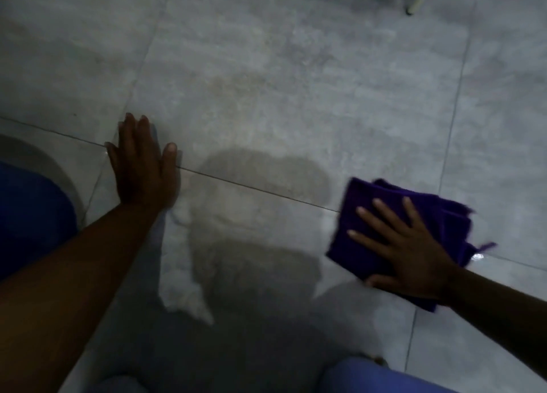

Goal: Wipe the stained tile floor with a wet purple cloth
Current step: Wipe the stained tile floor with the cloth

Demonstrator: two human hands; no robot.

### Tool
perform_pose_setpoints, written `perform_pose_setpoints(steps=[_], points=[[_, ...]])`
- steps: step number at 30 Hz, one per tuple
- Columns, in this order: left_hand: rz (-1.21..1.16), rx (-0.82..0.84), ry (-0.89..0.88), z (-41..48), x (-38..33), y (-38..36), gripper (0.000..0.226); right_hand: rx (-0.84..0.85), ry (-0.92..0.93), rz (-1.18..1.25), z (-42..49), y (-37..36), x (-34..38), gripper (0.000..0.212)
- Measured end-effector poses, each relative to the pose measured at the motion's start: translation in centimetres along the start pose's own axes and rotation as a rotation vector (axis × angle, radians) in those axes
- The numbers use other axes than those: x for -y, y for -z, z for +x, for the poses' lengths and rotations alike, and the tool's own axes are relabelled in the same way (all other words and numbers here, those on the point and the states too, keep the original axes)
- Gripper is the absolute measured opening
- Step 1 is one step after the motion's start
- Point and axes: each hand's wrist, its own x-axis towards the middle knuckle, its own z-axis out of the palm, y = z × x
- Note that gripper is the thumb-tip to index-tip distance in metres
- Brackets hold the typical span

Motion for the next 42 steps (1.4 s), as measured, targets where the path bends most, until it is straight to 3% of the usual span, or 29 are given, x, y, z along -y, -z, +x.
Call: perform_pose_setpoints(steps=[5,10,18,21,26,32,37,42], points=[[0.008,-0.009,-0.015,-0.5,-0.4,-0.2,0.068,0.172,-0.314,-0.001,-8.9,-0.7,-4.4,0.093],[0.036,0.054,-0.066,-0.2,0.6,0.1,0.061,0.163,-0.321,-0.005,-6.0,1.1,-5.3,0.093],[0.153,0.136,-0.163,0.1,1.6,2.4,0.065,0.041,-0.090,-0.024,10.2,5.2,-5.5,0.093],[0.167,0.140,-0.092,-0.1,3.2,2.7,0.067,-0.026,-0.010,-0.018,17.5,6.9,-3.7,0.093],[-0.051,0.061,0.056,0.2,5.3,3.7,0.068,-0.131,-0.026,0.071,29.0,10.1,0.7,0.094],[-0.183,0.019,0.250,-0.1,6.4,5.3,0.060,-0.138,0.003,0.121,39.8,13.3,9.0,0.097],[-0.166,0.011,0.221,0.6,6.7,5.7,0.066,-0.158,0.153,0.038,41.5,14.3,15.1,0.091],[-0.085,0.051,0.158,1.2,6.1,5.3,0.072,-0.193,0.401,-0.019,34.8,11.7,15.3,0.086]])
